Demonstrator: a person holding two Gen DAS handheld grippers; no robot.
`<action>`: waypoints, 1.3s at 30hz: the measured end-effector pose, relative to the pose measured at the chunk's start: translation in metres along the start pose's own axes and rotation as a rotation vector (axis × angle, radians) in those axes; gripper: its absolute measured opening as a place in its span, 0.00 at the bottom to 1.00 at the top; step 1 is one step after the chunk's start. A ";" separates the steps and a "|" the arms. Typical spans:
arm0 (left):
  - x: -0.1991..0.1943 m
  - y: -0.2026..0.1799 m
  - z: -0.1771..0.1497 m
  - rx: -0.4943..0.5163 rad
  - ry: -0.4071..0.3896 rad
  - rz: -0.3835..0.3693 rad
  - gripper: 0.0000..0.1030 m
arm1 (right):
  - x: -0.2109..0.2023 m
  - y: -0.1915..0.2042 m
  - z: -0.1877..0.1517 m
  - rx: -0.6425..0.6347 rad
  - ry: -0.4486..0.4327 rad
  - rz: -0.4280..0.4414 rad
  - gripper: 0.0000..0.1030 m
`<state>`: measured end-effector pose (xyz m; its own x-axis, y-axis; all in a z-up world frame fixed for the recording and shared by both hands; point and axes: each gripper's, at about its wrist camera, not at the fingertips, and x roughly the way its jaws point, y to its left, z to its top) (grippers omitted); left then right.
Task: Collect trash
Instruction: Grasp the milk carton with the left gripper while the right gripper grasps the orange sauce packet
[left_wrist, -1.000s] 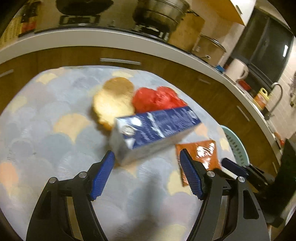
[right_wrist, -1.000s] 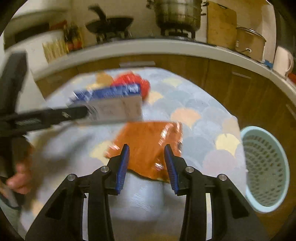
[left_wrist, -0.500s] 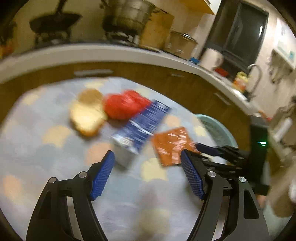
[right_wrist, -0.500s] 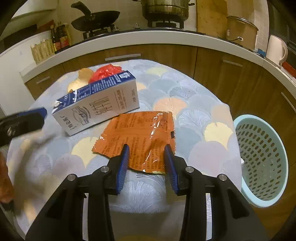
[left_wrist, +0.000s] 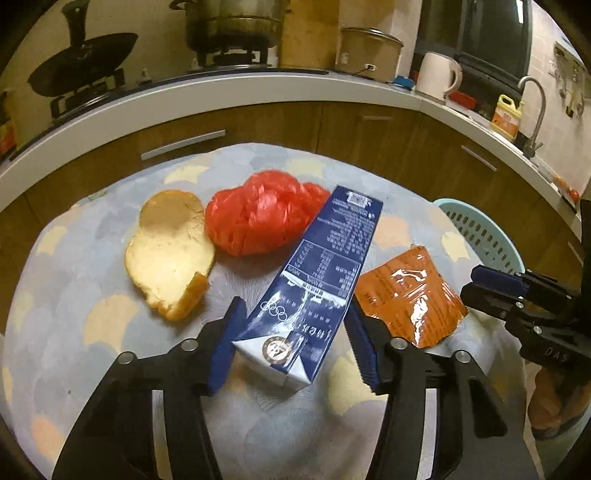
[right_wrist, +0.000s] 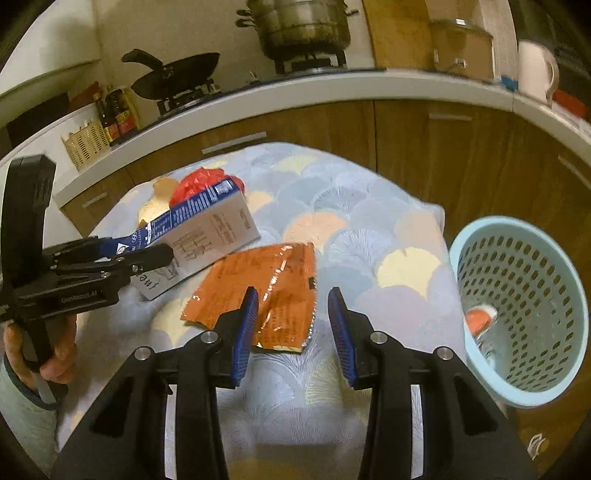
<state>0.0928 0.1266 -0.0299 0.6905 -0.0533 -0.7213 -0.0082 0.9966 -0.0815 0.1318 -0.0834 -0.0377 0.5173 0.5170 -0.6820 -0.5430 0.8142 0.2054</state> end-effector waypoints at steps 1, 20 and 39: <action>-0.002 -0.002 -0.002 0.000 -0.001 0.003 0.44 | 0.003 -0.001 0.000 0.008 0.020 0.007 0.35; -0.084 0.051 -0.051 -0.240 -0.131 -0.018 0.35 | -0.019 0.071 -0.016 -0.250 0.058 0.157 0.61; -0.079 0.052 -0.053 -0.248 -0.125 -0.029 0.35 | 0.064 0.092 0.002 -0.440 0.198 0.063 0.80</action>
<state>-0.0007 0.1796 -0.0139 0.7771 -0.0581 -0.6267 -0.1535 0.9482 -0.2782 0.1167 0.0248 -0.0612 0.3617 0.4665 -0.8072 -0.8193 0.5723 -0.0364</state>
